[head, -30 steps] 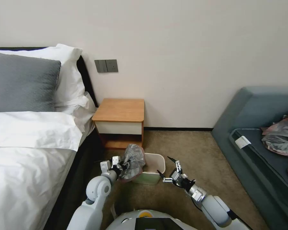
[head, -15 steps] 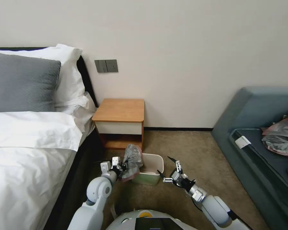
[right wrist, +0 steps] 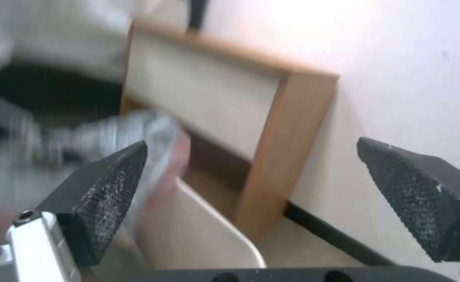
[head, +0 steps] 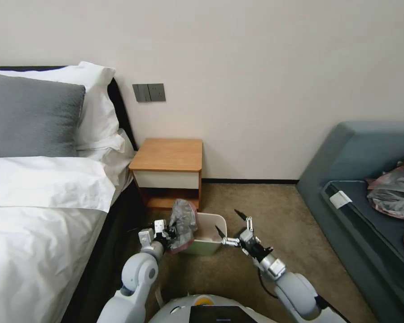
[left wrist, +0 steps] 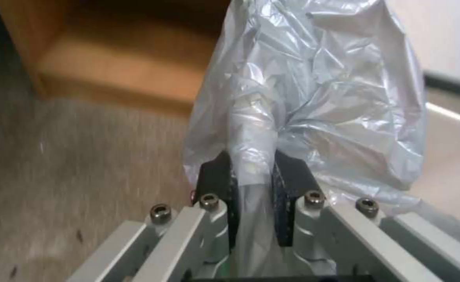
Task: Pick up the garbage bag from the table and place it over the trash can.
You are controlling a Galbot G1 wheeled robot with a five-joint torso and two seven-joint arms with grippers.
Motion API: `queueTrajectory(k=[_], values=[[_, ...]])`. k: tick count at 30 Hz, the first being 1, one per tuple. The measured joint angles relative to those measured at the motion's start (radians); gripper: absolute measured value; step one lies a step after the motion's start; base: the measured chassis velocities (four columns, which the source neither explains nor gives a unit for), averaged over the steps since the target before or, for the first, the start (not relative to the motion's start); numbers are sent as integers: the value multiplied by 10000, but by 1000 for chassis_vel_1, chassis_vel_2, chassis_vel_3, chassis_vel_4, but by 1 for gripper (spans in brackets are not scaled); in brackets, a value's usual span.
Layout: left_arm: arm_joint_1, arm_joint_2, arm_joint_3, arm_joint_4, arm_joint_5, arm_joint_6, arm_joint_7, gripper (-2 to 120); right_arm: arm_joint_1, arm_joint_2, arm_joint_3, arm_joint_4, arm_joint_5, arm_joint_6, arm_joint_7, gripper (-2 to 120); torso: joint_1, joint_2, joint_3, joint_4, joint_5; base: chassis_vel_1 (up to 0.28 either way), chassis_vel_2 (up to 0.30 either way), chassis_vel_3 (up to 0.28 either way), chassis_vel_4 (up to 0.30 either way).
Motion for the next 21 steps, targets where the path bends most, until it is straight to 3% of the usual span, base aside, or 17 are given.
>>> queueTrajectory(k=[3, 5, 7, 8, 10, 15, 21], values=[[313, 79, 220, -406, 288, -984, 101, 11, 488, 12, -608, 1011, 1774, -938, 802, 100, 0, 0, 0, 0, 0, 0, 0, 0, 0], [368, 97, 250, -458, 394, -1161, 148, 11, 561, -5, -692, 1150, 2015, -1073, 890, 100, 0, 0, 0, -1, 0, 0, 0, 0, 0], [598, 184, 322, -501, 869, -2169, 410, 11, 1029, -167, -1128, 1810, 3403, -1916, 1317, 100, 0, 0, 0, 0, -1, 0, 0, 0, 0], [598, 184, 322, -501, 869, -2169, 410, 11, 1029, -167, -1128, 1810, 3403, -1916, 1317, 100, 0, 0, 0, 0, -1, 0, 0, 0, 0], [700, 225, 310, -376, 1159, -2856, 614, 11, 1441, -314, -1350, 2042, 4188, -2465, 1461, 100, 0, 0, 0, -2, 1, 0, 0, 0, 0], [804, 233, 285, -213, 1574, -3811, 1018, 11, 2719, -916, -1524, 1728, 5286, -3708, 1047, 100, 0, 0, 0, 0, 2, 0, 0, 0, 0], [802, 214, 285, -162, 1680, -4340, 1168, 11, 3952, -1669, -2018, 787, 5909, -4052, 589, 100, 0, 0, 1, -2, 4, 0, 0, 0, 0]])
